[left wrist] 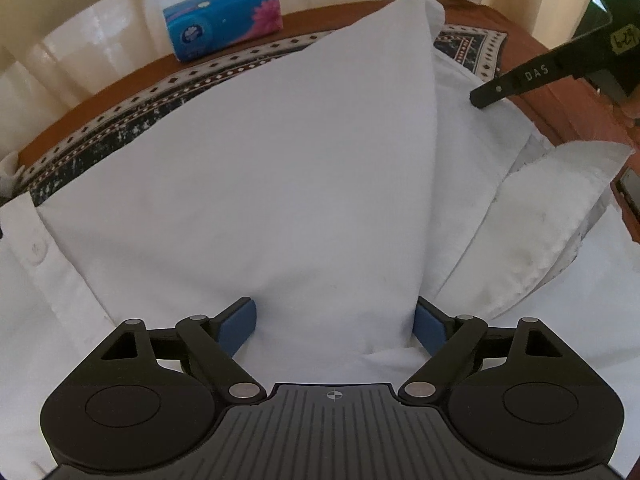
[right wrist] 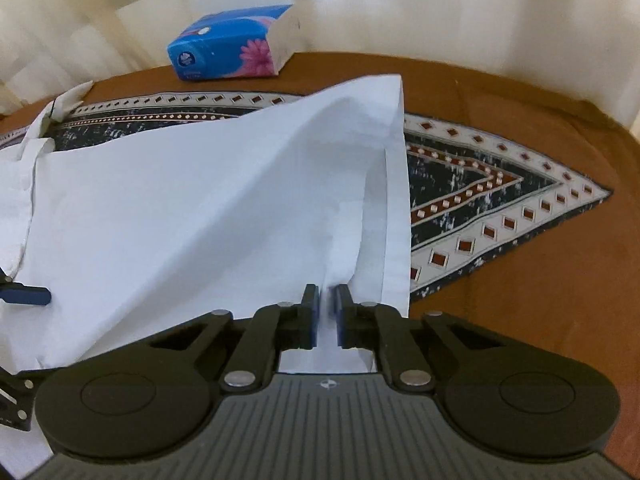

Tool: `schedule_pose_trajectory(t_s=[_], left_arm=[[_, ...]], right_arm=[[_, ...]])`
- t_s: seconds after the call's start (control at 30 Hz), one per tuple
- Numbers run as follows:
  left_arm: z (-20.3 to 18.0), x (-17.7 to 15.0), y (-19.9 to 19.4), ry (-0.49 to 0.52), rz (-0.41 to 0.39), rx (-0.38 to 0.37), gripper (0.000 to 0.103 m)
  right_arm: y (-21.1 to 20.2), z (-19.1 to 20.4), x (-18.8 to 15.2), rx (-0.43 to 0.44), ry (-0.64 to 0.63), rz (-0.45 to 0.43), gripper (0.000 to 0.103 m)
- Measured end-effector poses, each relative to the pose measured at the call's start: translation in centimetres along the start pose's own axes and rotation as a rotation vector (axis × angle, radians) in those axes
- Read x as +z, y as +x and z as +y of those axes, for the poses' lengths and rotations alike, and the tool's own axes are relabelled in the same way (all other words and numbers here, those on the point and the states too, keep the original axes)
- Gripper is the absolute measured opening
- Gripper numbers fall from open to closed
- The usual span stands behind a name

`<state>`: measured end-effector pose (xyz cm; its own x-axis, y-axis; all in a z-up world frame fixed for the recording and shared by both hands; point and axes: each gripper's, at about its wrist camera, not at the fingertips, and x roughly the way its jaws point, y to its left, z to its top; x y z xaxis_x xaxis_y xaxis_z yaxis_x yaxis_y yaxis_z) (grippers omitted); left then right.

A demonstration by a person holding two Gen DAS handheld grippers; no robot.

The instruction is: Fold clothes

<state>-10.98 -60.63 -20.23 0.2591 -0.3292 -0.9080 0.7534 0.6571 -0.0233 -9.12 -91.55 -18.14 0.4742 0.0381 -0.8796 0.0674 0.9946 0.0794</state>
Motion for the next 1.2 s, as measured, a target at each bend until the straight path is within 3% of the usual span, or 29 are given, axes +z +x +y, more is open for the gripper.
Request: schedule_pose_trajectory(t_s=[0.07, 0.13, 0.17, 0.2, 0.27, 0.37, 0.5, 0.7, 0.77, 0.8, 0.83, 0.93, 1.0, 1.03, 1.13, 1.2], left_arm=[[0.1, -0.1, 0.0, 0.001, -0.002, 0.0, 0.089], [0.1, -0.1, 0.0, 0.007, -0.004, 0.002, 0.086], [0.0, -0.2, 0.0, 0.012, -0.007, 0.004, 0.08], [0.0, -0.1, -0.1, 0.02, -0.011, -0.001, 0.076], [0.0, -0.1, -0.6, 0.031, -0.019, -0.022, 0.046], [0.4, 0.0, -1.7, 0.003, -0.023, -0.104, 0.01], [-0.1, -0.2, -3.9, 0.025, -0.066, -0.16, 0.001], [0.5, -2.0, -6.8, 0.033, -0.106, -0.279, 0.001], [0.3, -2.5, -6.2, 0.053, -0.075, -0.271, 0.002], [0.1, -2.8, -5.5, 0.065, -0.048, -0.266, 0.008], [-0.2, -3.0, -4.6, 0.078, -0.02, -0.261, 0.025], [-0.9, -3.8, -2.6, 0.101, 0.046, -0.221, 0.033], [-0.8, -4.0, -2.9, 0.085, 0.038, -0.209, 0.038], [-0.6, -4.2, -3.8, 0.068, 0.019, -0.2, 0.044], [1.1, -5.3, -8.2, -0.002, -0.091, -0.161, 0.062], [2.9, -6.5, -11.6, -0.071, -0.177, -0.118, 0.072]], right_arm=[[0.2, 0.0, 0.0, -0.008, 0.002, 0.005, 0.018], [0.4, 0.0, -0.1, -0.007, 0.008, 0.009, 0.018], [0.5, -0.1, 0.0, -0.004, 0.009, 0.009, 0.013], [0.5, -0.1, 0.1, 0.006, 0.018, 0.014, 0.001], [-0.9, -0.2, 0.3, 0.017, 0.041, -0.015, 0.0], [-5.2, -0.3, 0.2, 0.027, 0.075, -0.069, 0.0], [-12.2, 0.1, -1.7, 0.017, 0.108, -0.138, 0.0], [-18.0, 0.7, -6.7, 0.013, 0.223, -0.174, 0.0], [-17.8, 0.5, -8.1, 0.006, 0.255, -0.155, 0.0], [-17.4, 0.4, -8.7, 0.001, 0.273, -0.138, 0.0], [-16.3, 0.2, -9.4, -0.011, 0.286, -0.107, 0.0], [-11.4, -0.4, -11.0, -0.089, 0.268, 0.006, 0.004], [-7.9, -1.1, -11.5, -0.128, 0.276, 0.152, 0.012], [-7.3, -1.5, -11.7, -0.134, 0.294, 0.184, 0.012], [-9.9, -1.4, -10.4, -0.179, 0.329, 0.067, 0.014], [-12.9, 0.0, -8.2, -0.154, 0.316, -0.071, 0.029]])
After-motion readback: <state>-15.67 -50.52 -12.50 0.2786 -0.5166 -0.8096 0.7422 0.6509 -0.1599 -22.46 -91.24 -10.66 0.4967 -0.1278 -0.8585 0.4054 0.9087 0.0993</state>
